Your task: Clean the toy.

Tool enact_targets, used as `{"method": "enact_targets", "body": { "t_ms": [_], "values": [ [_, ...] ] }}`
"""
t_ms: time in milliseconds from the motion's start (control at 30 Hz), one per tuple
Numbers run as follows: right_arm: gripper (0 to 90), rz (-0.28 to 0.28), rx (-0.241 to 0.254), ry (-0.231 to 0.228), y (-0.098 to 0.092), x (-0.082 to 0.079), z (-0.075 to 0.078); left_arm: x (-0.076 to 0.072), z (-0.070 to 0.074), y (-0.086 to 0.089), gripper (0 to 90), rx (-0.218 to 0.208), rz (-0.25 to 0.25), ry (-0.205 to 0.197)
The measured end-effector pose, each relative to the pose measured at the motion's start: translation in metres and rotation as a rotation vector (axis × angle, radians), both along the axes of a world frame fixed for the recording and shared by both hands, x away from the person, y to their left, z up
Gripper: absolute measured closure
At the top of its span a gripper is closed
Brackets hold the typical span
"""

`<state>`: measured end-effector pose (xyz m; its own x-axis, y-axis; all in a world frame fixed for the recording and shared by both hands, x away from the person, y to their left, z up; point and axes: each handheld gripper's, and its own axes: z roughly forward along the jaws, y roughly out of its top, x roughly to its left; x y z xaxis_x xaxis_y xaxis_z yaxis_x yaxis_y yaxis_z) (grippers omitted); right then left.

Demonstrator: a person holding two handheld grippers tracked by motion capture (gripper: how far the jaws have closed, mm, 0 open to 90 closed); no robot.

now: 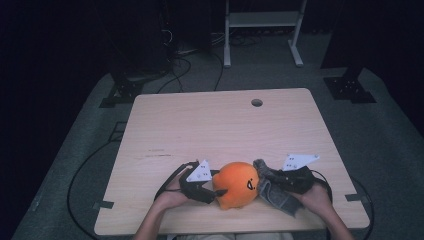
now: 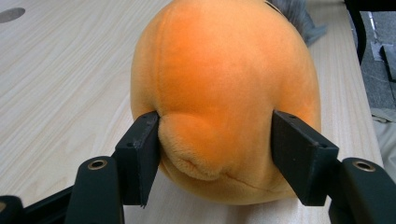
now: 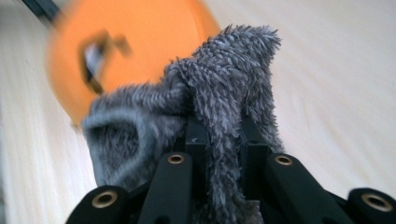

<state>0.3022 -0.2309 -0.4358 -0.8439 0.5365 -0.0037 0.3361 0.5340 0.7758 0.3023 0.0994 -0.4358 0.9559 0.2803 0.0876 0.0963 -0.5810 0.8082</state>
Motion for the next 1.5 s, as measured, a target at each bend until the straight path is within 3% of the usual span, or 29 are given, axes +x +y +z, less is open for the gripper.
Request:
{"method": "enact_targets", "body": {
  "t_ms": [33, 100, 200, 233, 300, 367, 400, 433, 467, 533, 633, 700, 833, 867, 933, 1067, 1133, 1167, 1200, 1233, 1267, 1300, 1333, 1400, 1500],
  "values": [
    [77.3, -0.002, 0.013, 0.014, -0.003, 0.000, -0.002, -0.001, 0.001, -0.001, 35.3, 0.004, -0.002, -0.007],
    [77.4, -0.004, 0.060, -0.005, -0.005, -0.001, 0.004, -0.002, 0.001, -0.004, 35.2, 0.007, -0.009, -0.020],
    [77.3, 0.025, 0.192, -0.041, 0.000, -0.002, 0.023, -0.004, 0.003, -0.008, 35.2, 0.010, -0.022, -0.035],
    [77.3, 0.034, 0.212, -0.042, 0.004, -0.002, 0.026, -0.004, 0.003, -0.009, 35.2, 0.012, -0.024, -0.037],
    [77.1, 0.045, 0.194, -0.026, 0.012, 0.001, 0.021, -0.004, 0.003, -0.008, 34.6, -0.001, -0.027, -0.023],
    [77.1, 0.041, 0.181, -0.012, 0.015, 0.001, 0.016, -0.003, 0.005, -0.008, 26.7, -0.013, -0.027, -0.003],
    [77.2, 0.025, 0.186, 0.006, 0.015, 0.001, 0.009, 0.000, 0.011, -0.009, 20.5, -0.055, 0.011, 0.043],
    [77.2, 0.024, 0.178, -0.001, 0.014, -0.001, 0.010, 0.000, 0.011, -0.009, 15.8, -0.055, 0.011, 0.043],
    [77.1, 0.032, 0.180, -0.003, 0.013, -0.004, 0.011, 0.004, 0.017, -0.013, 12.6, -0.131, 0.090, 0.096],
    [77.1, 0.040, 0.181, -0.010, 0.012, -0.009, 0.012, 0.006, 0.018, -0.021, 11.2, -0.093, 0.112, 0.108],
    [77.1, 0.040, 0.168, -0.022, 0.012, -0.012, 0.013, 0.007, 0.013, -0.027, 12.7, -0.063, 0.084, 0.159],
    [77.1, 0.037, 0.158, -0.017, 0.010, -0.016, 0.013, 0.004, 0.011, -0.030, 21.6, -0.061, 0.056, 0.169],
    [77.1, 0.028, 0.156, -0.014, 0.007, -0.019, 0.013, 0.001, 0.013, -0.032, 35.4, -0.048, 0.050, 0.127],
    [77.1, 0.024, 0.159, -0.016, 0.006, -0.018, 0.014, -0.002, 0.015, -0.033, 39.1, -0.058, 0.048, 0.065],
    [77.1, 0.016, 0.193, -0.043, 0.004, -0.018, 0.020, -0.006, 0.019, -0.033, 42.8, -0.081, 0.027, -0.018],
    [77.2, 0.008, 0.282, -0.098, 0.007, -0.016, 0.036, -0.012, 0.023, -0.036, 44.1, -0.055, -0.018, -0.273],
    [77.1, 0.010, 0.268, -0.115, 0.014, -0.014, 0.039, -0.008, 0.021, -0.033, 41.2, -0.040, -0.023, -0.279],
    [77.2, 0.008, 0.250, -0.112, 0.017, -0.012, 0.037, -0.004, 0.018, -0.031, 37.3, -0.036, -0.008, -0.243],
    [77.2, 0.008, 0.250, -0.112, 0.017, -0.012, 0.037, -0.004, 0.018, -0.031, 29.1, -0.036, -0.008, -0.243],
    [77.2, 0.012, 0.224, -0.096, 0.020, -0.010, 0.032, 0.001, 0.014, -0.029, 29.1, -0.065, 0.028, -0.175],
    [77.3, 0.007, 0.192, -0.083, 0.025, -0.010, 0.022, 0.006, 0.011, -0.025, 17.6, -0.128, 0.062, -0.065],
    [77.2, 0.013, 0.192, -0.080, 0.026, -0.011, 0.019, 0.006, 0.011, -0.025, 15.5, -0.128, 0.062, -0.065],
    [77.2, 0.020, 0.194, -0.080, 0.026, -0.012, 0.019, 0.008, 0.009, -0.026, 15.8, -0.101, 0.085, -0.033],
    [77.2, 0.023, 0.177, -0.090, 0.025, -0.014, 0.021, 0.006, 0.008, -0.026, 24.9, -0.103, 0.076, -0.044],
    [77.3, 0.009, 0.182, -0.052, 0.014, -0.011, 0.016, 0.003, 0.007, -0.027, 31.2, -0.095, 0.072, -0.067]
  ]
}}
